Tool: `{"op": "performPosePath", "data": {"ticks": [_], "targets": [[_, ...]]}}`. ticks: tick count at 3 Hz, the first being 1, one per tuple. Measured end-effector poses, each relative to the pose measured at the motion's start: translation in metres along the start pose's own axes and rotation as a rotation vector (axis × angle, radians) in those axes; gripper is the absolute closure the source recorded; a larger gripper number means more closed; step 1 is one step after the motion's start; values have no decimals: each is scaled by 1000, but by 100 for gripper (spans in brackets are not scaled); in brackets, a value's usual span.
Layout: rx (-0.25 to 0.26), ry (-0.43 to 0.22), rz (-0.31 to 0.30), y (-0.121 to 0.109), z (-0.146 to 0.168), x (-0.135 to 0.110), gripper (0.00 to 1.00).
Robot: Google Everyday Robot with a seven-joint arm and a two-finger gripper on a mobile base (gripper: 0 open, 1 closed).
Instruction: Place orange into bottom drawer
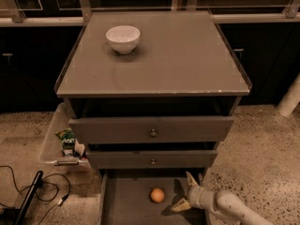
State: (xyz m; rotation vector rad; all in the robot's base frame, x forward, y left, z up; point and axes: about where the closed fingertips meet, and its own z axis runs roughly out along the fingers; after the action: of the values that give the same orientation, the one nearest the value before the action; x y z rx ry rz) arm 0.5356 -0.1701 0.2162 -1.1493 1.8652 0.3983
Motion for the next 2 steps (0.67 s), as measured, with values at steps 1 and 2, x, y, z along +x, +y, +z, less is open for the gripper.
{"op": "performPosePath", "data": {"ticks": [1,2], "targets": [[155,63,-35,-32,-79,4,0],[310,136,-31,-67,-158,16,0]]}}
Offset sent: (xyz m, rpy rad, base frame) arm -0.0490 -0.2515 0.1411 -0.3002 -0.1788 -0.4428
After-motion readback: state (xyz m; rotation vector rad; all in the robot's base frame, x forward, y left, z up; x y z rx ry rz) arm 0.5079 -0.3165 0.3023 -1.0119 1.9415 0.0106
